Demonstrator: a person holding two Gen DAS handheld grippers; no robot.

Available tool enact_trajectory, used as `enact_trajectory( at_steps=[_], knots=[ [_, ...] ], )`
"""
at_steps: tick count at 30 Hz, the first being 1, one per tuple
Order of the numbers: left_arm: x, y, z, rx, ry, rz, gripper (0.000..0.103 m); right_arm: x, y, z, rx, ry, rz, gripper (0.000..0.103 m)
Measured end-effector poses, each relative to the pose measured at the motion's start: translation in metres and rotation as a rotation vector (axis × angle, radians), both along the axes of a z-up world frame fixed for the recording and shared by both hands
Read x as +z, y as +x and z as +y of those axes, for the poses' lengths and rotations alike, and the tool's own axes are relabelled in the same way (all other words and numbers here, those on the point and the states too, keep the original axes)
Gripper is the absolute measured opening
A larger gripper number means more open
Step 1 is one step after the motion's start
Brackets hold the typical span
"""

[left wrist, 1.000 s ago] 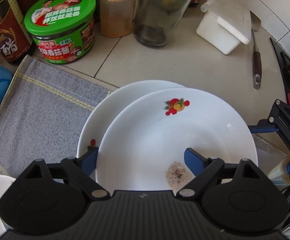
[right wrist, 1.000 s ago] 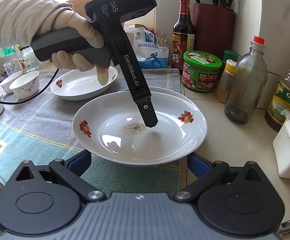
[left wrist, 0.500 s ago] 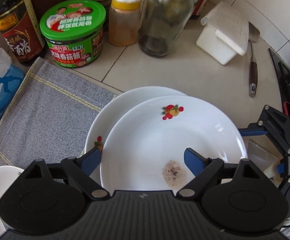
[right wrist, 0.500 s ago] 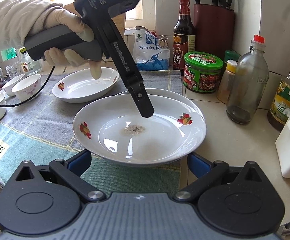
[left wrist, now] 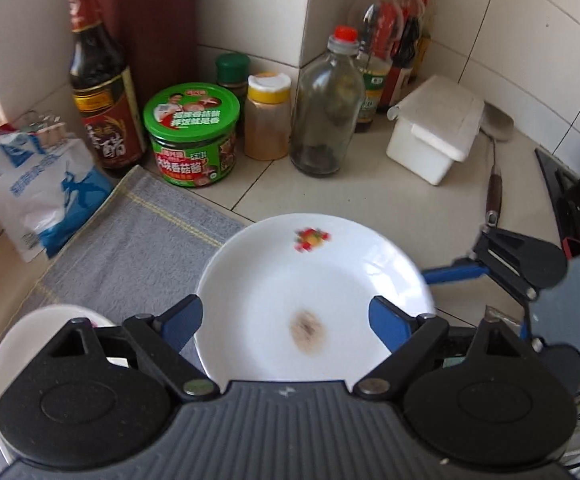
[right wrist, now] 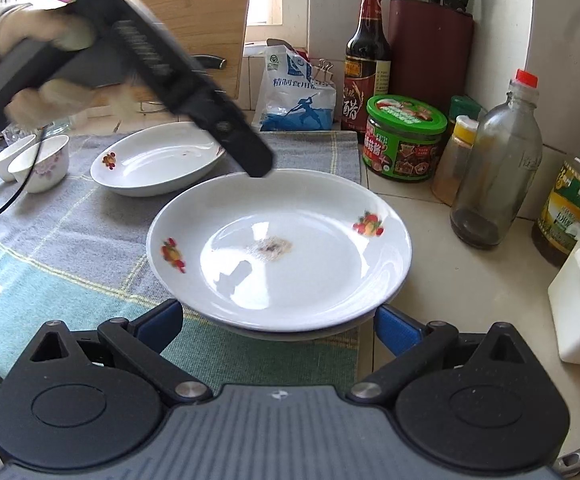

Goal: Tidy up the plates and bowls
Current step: 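Open the left gripper and withdraw it from the stacked plate, then reach the right gripper to the flower-print white plate and grasp its rim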

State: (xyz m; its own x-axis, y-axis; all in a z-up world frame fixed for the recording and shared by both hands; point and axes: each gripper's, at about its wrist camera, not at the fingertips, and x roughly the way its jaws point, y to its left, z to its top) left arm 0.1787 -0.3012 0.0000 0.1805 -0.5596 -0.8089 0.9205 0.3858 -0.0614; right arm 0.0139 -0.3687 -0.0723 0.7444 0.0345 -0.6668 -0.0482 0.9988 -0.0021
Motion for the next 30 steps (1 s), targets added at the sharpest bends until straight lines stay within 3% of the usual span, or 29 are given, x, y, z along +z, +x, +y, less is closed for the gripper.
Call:
enact_trajectory(
  at_steps=[3, 8, 13, 19, 24, 30],
  knots=[
    [-0.001, -0.017, 0.018, 0.048, -0.035, -0.041, 0.09, 0.004, 0.0, 0.0, 0.007, 0.018, -0.016, 0.103],
    [-0.013, -0.044, 0.051, 0.208, -0.065, -0.148, 0.09, 0.013, 0.003, 0.007, 0.018, 0.024, -0.032, 0.103],
    [-0.031, -0.051, 0.091, 0.381, -0.041, -0.17, 0.091, 0.018, 0.019, 0.016, 0.048, 0.081, -0.043, 0.103],
    [-0.051, -0.043, 0.14, 0.541, -0.007, -0.198, 0.091, 0.021, 0.045, 0.047, 0.06, 0.031, -0.023, 0.103],
    [-0.071, -0.028, 0.165, 0.605, -0.018, -0.204, 0.091, 0.036, 0.057, 0.071, 0.049, -0.006, -0.035, 0.103],
    [-0.089, -0.014, 0.168, 0.606, -0.056, -0.192, 0.092, 0.051, 0.063, 0.091, -0.019, -0.025, -0.027, 0.103]
  ],
)
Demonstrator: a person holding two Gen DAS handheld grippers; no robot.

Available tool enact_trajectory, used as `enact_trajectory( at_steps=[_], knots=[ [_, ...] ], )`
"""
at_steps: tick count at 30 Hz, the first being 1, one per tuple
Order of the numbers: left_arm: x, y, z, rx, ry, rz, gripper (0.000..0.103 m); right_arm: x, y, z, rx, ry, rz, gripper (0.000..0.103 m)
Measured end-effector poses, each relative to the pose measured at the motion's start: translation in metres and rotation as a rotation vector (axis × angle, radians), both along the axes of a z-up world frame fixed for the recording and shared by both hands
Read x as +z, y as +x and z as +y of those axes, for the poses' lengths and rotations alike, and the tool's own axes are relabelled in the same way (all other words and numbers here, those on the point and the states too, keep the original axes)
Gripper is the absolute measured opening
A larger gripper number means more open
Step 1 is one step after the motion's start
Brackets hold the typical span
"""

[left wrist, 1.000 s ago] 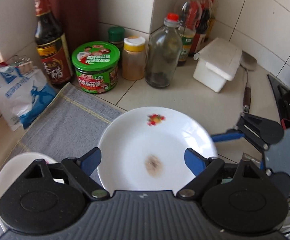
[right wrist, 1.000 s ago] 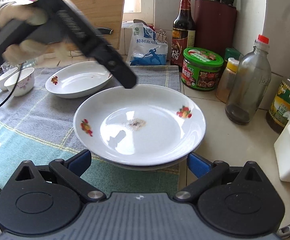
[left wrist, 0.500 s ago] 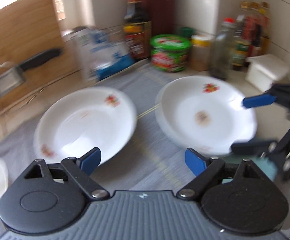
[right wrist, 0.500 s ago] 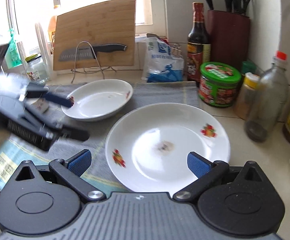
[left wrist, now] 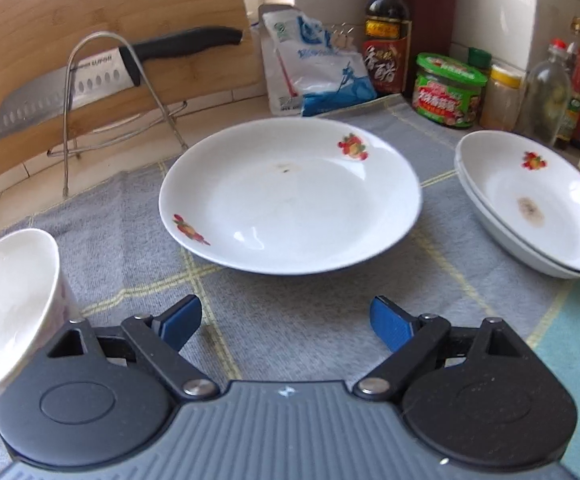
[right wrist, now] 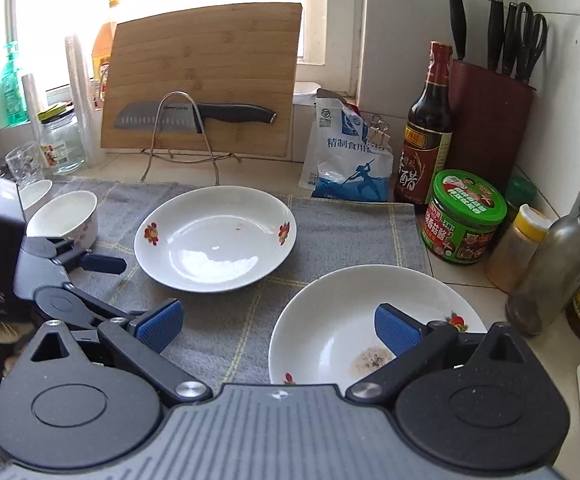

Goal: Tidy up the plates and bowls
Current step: 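Reach the right gripper to the flower-print white plate and grasp its rim, then lift the flower-print plate off the towel with the right gripper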

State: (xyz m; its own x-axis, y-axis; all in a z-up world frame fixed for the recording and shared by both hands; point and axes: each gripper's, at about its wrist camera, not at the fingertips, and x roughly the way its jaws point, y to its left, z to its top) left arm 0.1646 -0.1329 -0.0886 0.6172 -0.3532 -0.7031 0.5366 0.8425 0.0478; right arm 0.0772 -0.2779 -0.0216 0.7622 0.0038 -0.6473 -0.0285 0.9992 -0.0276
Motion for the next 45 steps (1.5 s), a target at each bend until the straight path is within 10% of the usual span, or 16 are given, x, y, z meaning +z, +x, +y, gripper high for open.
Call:
enact_trajectory(
  at_steps=[18, 35, 45],
  knots=[
    [-0.007, 0.015, -0.011, -0.003, -0.038, -0.016, 0.103, 0.005, 0.072, 0.015, 0.192, -0.027, 0.03, 0.103],
    [-0.004, 0.011, -0.017, 0.07, -0.042, -0.028, 0.103, -0.068, 0.207, -0.004, 0.317, 0.117, 0.379, 0.103],
    [-0.004, 0.014, -0.019, 0.084, -0.043, -0.028, 0.103, -0.078, 0.238, 0.001, 0.339, 0.15, 0.434, 0.103]
  ],
)
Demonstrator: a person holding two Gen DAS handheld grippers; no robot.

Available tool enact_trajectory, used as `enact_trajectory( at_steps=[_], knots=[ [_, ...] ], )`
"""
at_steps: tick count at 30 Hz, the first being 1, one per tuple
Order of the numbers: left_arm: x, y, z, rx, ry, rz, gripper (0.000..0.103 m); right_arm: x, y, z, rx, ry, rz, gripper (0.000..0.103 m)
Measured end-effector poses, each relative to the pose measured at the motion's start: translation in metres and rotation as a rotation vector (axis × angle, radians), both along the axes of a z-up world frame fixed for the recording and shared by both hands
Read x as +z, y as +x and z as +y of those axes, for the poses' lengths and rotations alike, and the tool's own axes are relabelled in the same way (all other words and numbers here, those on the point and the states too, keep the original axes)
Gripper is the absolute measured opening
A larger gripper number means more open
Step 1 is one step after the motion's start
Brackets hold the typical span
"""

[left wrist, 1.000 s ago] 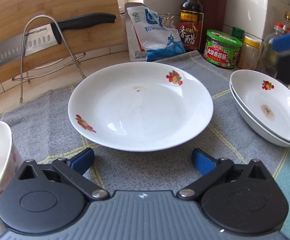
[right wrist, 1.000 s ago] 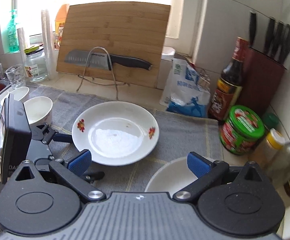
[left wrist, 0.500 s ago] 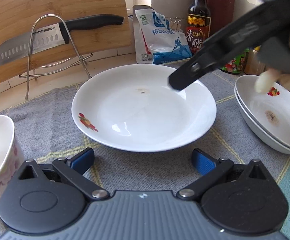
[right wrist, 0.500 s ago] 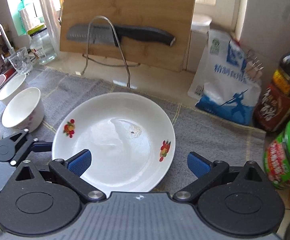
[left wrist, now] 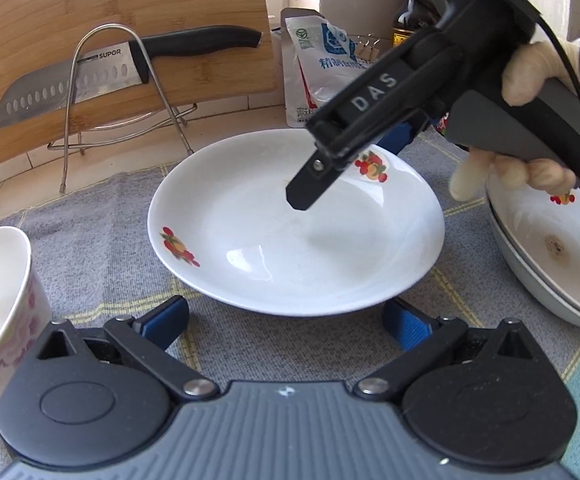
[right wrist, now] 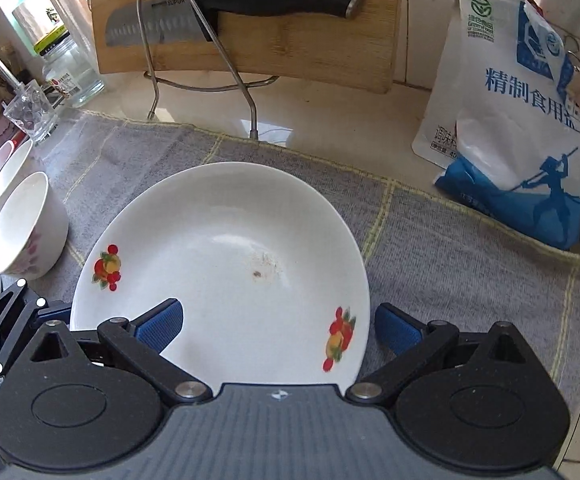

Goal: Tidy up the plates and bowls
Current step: 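Lift the flower-print plate off the towel with the right gripper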

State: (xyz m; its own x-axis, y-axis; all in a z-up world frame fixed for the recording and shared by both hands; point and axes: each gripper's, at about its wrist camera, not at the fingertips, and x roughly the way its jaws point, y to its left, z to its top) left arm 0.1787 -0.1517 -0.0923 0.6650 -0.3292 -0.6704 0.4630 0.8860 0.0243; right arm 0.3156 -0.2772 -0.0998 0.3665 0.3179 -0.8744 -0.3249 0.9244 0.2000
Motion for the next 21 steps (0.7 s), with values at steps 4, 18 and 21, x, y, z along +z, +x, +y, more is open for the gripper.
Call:
enact_trajectory(
  at_steps=[4, 18, 21],
  knots=[
    [0.0, 0.004, -0.001, 0.009, 0.0, 0.0, 0.103, 0.0, 0.002, -0.001, 0.01, 0.0, -0.01, 0.103],
    [-0.002, 0.009, 0.001, -0.042, 0.004, -0.002, 0.103, 0.004, 0.022, -0.005, 0.249, 0.08, 0.027, 0.103],
    [-0.001, 0.009, 0.0, -0.042, 0.006, -0.001, 0.103, 0.008, 0.03, -0.006, 0.279, 0.116, 0.051, 0.103]
  ],
)
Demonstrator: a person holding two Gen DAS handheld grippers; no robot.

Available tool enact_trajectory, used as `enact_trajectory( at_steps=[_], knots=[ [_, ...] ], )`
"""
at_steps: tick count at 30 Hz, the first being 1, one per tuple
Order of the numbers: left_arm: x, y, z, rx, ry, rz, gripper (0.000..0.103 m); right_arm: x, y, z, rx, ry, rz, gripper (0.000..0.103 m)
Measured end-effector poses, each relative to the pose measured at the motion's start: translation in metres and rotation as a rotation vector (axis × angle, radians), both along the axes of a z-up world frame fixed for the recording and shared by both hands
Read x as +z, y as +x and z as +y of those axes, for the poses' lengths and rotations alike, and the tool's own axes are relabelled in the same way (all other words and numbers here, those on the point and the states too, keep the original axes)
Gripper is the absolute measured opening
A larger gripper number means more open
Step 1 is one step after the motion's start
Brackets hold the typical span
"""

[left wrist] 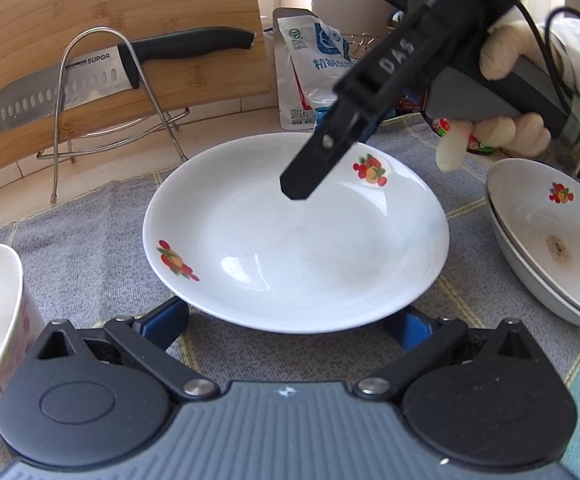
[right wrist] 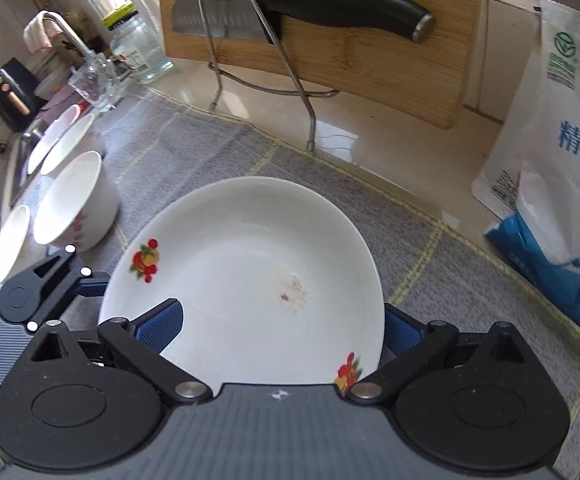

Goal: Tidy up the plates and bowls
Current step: 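Lift the flower-print plate off the towel with the right gripper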

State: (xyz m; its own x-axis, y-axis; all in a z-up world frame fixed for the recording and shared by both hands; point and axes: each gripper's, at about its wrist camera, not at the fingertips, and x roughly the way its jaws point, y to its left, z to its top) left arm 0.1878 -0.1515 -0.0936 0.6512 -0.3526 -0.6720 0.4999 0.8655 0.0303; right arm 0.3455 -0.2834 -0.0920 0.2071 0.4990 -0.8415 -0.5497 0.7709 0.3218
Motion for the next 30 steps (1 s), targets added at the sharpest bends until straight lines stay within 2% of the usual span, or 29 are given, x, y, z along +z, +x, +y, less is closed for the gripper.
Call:
enact_trajectory(
  at_steps=[12, 30],
  knots=[
    [0.001, -0.003, -0.002, -0.007, 0.02, -0.017, 0.103, -0.001, 0.022, -0.018, -0.015, 0.153, 0.127, 0.098],
    [0.004, -0.003, -0.004, -0.025, 0.039, -0.008, 0.102, 0.001, 0.018, -0.016, -0.043, 0.154, 0.123, 0.098]
  ],
)
